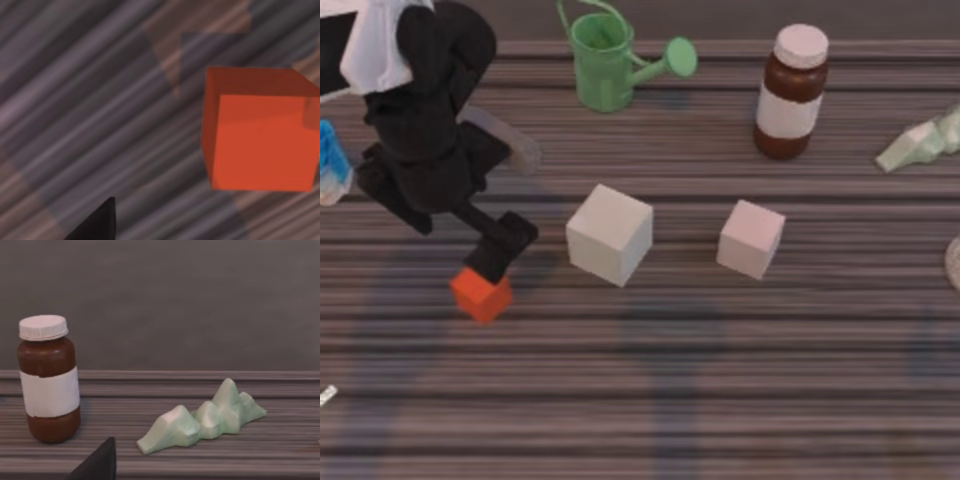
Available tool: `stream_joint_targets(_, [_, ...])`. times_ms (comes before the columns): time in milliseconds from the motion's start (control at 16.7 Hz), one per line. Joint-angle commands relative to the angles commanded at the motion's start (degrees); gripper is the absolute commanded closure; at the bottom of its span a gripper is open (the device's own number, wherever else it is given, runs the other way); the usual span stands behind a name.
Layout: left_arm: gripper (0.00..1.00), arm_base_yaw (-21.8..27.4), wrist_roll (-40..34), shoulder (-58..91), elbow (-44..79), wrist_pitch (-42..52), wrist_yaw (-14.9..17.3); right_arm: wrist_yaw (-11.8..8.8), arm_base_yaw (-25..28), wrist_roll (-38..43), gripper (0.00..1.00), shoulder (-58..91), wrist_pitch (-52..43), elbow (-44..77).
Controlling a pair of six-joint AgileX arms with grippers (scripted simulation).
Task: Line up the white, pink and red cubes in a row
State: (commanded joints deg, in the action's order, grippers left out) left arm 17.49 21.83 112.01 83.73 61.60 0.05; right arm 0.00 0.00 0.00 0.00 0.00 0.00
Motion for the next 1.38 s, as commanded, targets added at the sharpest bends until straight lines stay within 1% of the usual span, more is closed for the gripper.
stream_joint_targets(180, [0.00, 0.16, 0.17, 1.06, -1.55, -2.28, 0.02, 0.00, 0.00, 0.00, 0.00, 0.00, 0.00, 0.00])
stream_joint_targets(480, [0.00, 0.19, 0.24, 6.05, -7.97, -14.46, 0.06, 0.00, 0.00, 0.00, 0.00, 0.00, 0.00, 0.00])
stream_joint_targets(600, [0.00, 0.20, 0.26, 7.61, -9.86, -17.55, 0.07, 0.00, 0.00, 0.00, 0.00, 0.00, 0.00, 0.00])
stream_joint_targets(900, [0.00, 0.20, 0.28, 8.04, -10.34, -18.26, 0.08, 0.00, 0.00, 0.00, 0.00, 0.00, 0.00, 0.00])
stream_joint_targets(1380, [0.60, 0.20, 0.28, 8.04, -10.34, -18.26, 0.08, 0.00, 0.00, 0.00, 0.00, 0.00, 0.00, 0.00])
